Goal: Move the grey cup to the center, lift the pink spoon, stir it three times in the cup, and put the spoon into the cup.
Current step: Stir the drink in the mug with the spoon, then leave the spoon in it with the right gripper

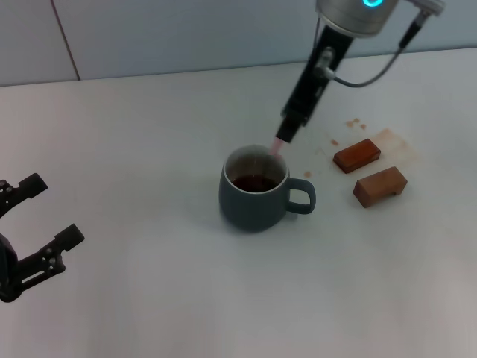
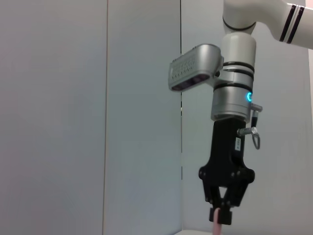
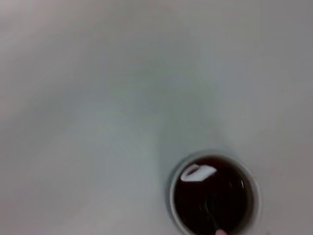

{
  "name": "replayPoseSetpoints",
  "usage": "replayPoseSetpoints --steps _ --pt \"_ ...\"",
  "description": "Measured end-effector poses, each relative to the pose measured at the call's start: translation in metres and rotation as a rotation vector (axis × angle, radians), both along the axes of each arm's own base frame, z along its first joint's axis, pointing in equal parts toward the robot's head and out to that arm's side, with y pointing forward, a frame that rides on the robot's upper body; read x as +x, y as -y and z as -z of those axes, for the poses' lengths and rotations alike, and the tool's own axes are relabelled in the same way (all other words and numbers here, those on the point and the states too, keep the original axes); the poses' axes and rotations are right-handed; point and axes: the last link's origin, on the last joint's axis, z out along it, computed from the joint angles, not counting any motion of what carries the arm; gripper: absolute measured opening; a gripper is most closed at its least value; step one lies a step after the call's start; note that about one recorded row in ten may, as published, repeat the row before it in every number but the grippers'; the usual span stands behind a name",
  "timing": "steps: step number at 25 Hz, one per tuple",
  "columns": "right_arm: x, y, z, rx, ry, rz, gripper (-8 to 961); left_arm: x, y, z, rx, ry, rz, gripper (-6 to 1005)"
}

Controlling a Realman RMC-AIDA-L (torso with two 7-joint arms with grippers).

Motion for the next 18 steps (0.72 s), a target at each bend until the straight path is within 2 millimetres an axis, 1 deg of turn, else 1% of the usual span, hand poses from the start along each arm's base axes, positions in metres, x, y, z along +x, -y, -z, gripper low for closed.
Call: replayPoseSetpoints --steps 5,10,11,13,16,18 --pt "-0.004 -0.009 0.002 0.049 0.018 -0.023 106 0.000 0.000 0.000 0.000 0.000 0.000 860" --pt "-0.007 -0.003 0.001 0.010 0.056 -0.021 107 0.000 0.000 0.000 0.000 0.000 0.000 860" --pt "-0.010 0.000 0.004 -0.020 0.043 -0.030 107 0.000 0.000 0.000 0.000 0.000 0.000 860" --pt "-0.012 0.001 0.006 -0.027 0.033 -0.035 107 0.000 0.000 0.000 0.000 0.000 0.000 860" --pt "-0.014 -0.008 0.006 0.033 0.009 -0.050 107 0.000 -0.001 0.000 -0.001 -0.003 0.001 860" --pt "-0.013 -0.010 0.004 0.047 0.015 -0.046 106 0.000 -0.001 0.001 -0.004 -0.005 0.001 860"
